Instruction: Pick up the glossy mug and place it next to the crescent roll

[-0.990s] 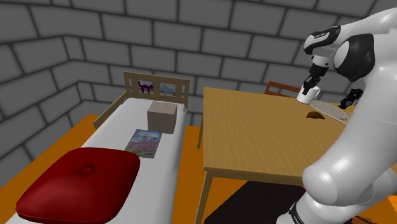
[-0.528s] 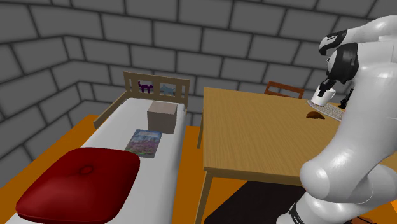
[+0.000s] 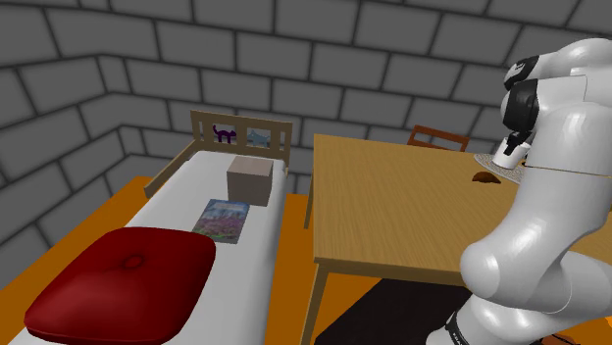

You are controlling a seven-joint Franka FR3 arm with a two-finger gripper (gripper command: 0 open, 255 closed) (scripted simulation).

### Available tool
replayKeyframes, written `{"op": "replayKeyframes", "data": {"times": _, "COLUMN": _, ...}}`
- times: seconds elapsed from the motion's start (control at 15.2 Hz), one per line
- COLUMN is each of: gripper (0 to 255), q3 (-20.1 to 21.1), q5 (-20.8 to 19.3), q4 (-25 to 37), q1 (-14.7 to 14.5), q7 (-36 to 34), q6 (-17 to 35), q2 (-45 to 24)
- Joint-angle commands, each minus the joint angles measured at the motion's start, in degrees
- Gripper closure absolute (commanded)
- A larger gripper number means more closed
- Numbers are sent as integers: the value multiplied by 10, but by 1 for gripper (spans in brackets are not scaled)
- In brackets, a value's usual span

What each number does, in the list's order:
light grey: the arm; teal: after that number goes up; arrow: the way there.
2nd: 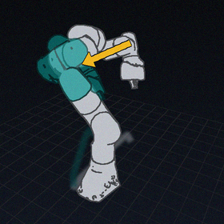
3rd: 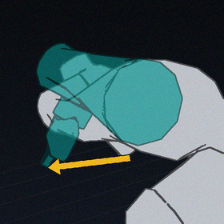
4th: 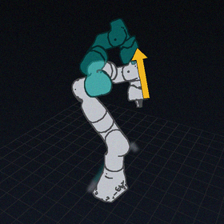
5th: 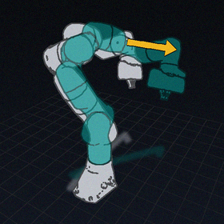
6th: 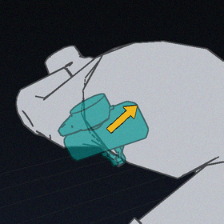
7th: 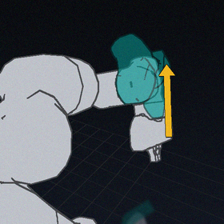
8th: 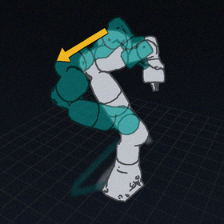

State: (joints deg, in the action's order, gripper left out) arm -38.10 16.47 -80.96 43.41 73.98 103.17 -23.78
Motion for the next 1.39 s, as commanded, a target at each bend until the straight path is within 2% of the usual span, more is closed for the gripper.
{"op": "replayKeyframes", "data": {"times": 0.0, "gripper": 255, "q3": 1, "q5": 1, "q4": -15, "q1": -2, "q7": 2, "q6": 15, "q2": 0}}
{"op": "replayKeyframes", "data": {"times": 1.32, "gripper": 255, "q3": 17, "q5": 30, "q4": -128, "q1": -7, "q7": 26, "q6": 152, "q2": -31}}
